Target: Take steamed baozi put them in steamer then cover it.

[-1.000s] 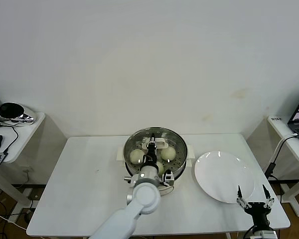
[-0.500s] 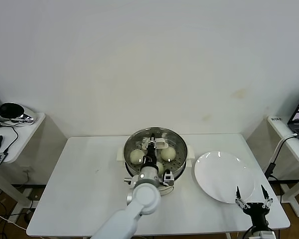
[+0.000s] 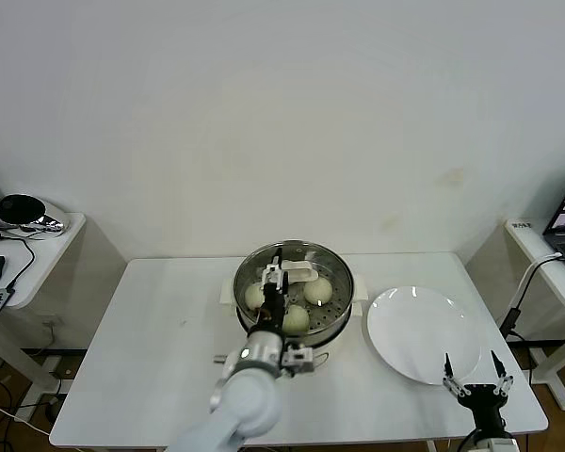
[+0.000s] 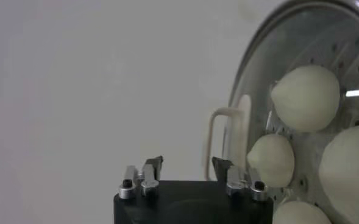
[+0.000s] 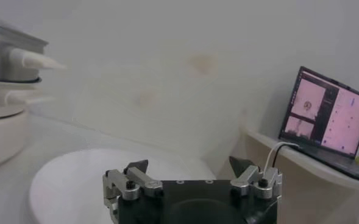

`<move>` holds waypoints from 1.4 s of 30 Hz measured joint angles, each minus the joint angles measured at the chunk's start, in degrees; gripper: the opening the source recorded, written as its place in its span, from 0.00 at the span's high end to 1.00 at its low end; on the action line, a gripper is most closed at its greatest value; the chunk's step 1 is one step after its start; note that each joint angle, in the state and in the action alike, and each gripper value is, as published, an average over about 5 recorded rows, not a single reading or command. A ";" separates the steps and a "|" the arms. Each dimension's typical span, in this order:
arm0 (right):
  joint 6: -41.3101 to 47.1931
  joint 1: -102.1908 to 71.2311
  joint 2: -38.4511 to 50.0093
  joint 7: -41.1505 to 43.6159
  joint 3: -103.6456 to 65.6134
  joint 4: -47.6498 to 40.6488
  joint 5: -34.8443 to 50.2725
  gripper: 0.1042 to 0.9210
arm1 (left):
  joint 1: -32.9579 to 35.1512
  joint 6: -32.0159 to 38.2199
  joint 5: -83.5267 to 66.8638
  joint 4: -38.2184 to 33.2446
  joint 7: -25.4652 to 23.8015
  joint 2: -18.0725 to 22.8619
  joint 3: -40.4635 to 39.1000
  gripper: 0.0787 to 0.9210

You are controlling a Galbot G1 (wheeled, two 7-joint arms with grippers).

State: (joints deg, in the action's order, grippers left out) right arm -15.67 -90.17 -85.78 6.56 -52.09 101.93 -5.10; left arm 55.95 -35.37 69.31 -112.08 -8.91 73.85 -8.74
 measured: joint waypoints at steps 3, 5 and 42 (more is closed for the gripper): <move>-0.36 -0.23 0.14 0.01 0.36 -0.05 -0.30 0.12 | 4.66 4.21 -5.37 -4.86 3.33 -1.82 3.26 0.16; -0.73 -0.49 0.38 -0.04 0.73 -0.06 -0.45 0.12 | 8.56 8.19 -10.21 -7.65 5.72 -2.63 6.53 0.13; 1.59 -11.53 8.04 0.69 13.99 7.58 8.83 0.12 | 51.74 41.02 -79.54 -5.21 14.95 2.36 42.12 0.12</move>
State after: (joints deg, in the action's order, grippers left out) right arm -14.07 -101.70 -77.75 7.24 -38.10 109.51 3.73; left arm 107.69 5.65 -10.22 -117.29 6.03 76.21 33.38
